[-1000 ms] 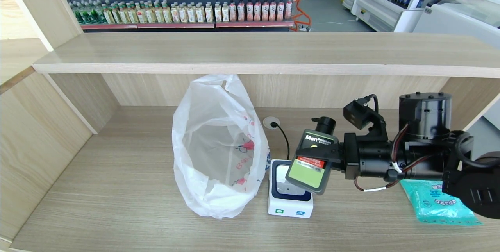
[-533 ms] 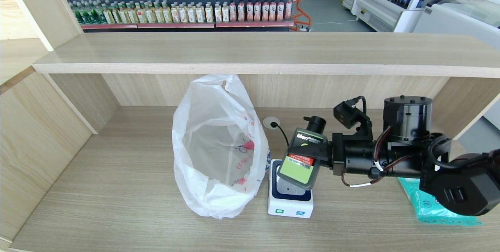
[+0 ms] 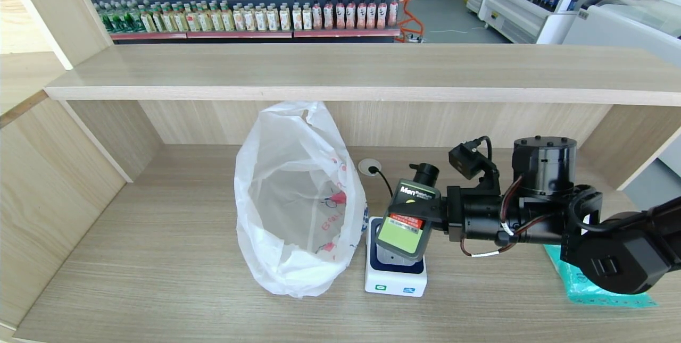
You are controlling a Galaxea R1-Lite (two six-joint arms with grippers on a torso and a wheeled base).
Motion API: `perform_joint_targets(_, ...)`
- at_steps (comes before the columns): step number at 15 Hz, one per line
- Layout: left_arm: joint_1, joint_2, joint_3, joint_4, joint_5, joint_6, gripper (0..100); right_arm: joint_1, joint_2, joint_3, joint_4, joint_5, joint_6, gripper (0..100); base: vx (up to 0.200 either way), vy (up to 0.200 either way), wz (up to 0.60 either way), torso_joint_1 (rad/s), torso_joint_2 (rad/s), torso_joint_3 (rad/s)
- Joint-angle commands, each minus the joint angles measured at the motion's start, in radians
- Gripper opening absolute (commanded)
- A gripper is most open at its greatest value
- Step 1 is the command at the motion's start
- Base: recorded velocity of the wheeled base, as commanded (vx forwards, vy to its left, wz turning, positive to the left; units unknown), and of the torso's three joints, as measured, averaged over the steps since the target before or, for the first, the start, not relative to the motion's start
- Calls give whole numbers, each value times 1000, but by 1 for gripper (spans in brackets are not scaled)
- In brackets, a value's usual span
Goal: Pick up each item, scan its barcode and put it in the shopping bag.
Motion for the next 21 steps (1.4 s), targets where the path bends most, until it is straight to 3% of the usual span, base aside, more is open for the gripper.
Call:
perform_joint_targets(1,0,2,0,-1,0,0,100,0,8,2,-6,0,-8,0,0,0,0,0,0,0)
perform_joint_targets(10,0,0,0,0,0,0,100,5,-6,11,-8,0,-69,0,0,0,0,0,0,0)
perform_joint_targets(12,0,2,0,0,0,0,100,0,-103,4,17,22,-52,0,0,0,0,0,0,0)
perform_joint_targets(15,0,2,0,-1,0,0,100,-38,-374,-154,283,48,-81,0,0,0,0,0,0,0)
perform_joint_targets(16,0,2,0,-1,0,0,100,-59,-417,-205,363,46,-156,0,0,0,0,0,0,0)
perform_joint_targets(18,0,2,0,0,0,0,100,-135,-457,-232,501,17,-523,0,0,0,0,0,0,0)
perform_joint_targets(20,0,0,0,-1,0,0,100,-153,-471,-257,653,-232,-943,0,0,0,0,0,0,0)
perform_joint_targets(21,0,2,0,0,0,0,100,-156,-497,-274,687,-273,-980,0,0,0,0,0,0,0)
